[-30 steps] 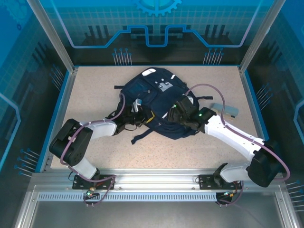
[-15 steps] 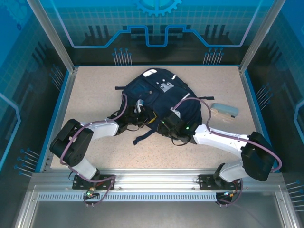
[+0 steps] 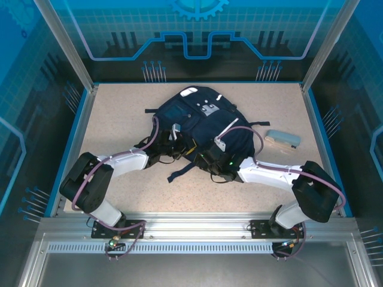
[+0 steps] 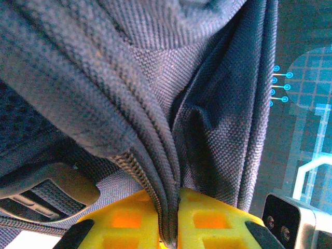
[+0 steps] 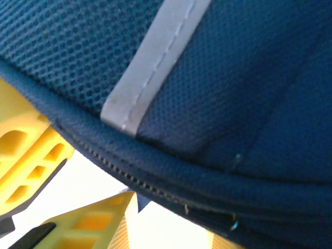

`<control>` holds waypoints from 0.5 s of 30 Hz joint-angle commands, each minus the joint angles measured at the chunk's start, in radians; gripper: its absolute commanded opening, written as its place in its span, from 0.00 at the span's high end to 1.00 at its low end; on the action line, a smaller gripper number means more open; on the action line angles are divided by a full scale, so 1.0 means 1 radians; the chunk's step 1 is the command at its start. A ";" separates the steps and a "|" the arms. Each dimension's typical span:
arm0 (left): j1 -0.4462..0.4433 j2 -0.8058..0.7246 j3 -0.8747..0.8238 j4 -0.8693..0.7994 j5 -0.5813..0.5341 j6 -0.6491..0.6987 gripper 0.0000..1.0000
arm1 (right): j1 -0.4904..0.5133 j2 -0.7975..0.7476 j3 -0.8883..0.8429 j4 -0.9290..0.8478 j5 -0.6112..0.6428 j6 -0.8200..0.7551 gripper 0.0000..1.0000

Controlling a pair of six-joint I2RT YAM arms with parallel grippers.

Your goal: Pack books, pencil case, and school supplies into a backpack

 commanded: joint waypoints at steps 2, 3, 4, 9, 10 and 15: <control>-0.016 -0.037 0.019 0.017 0.043 0.016 0.88 | 0.018 0.036 0.031 0.005 0.146 -0.024 0.63; -0.017 -0.037 0.023 0.012 0.044 0.018 0.88 | 0.022 0.042 0.030 -0.012 0.178 -0.034 0.64; -0.018 -0.034 0.028 0.004 0.045 0.019 0.88 | 0.026 0.048 0.061 -0.019 0.203 -0.051 0.66; -0.017 -0.025 0.038 0.000 0.049 0.026 0.88 | 0.047 0.082 0.092 -0.034 0.288 -0.135 0.72; -0.016 -0.028 0.039 -0.001 0.045 0.028 0.88 | 0.048 0.089 0.091 -0.003 0.280 -0.170 0.73; -0.016 -0.034 0.050 -0.009 0.048 0.026 0.88 | 0.049 0.121 0.136 -0.008 0.282 -0.254 0.73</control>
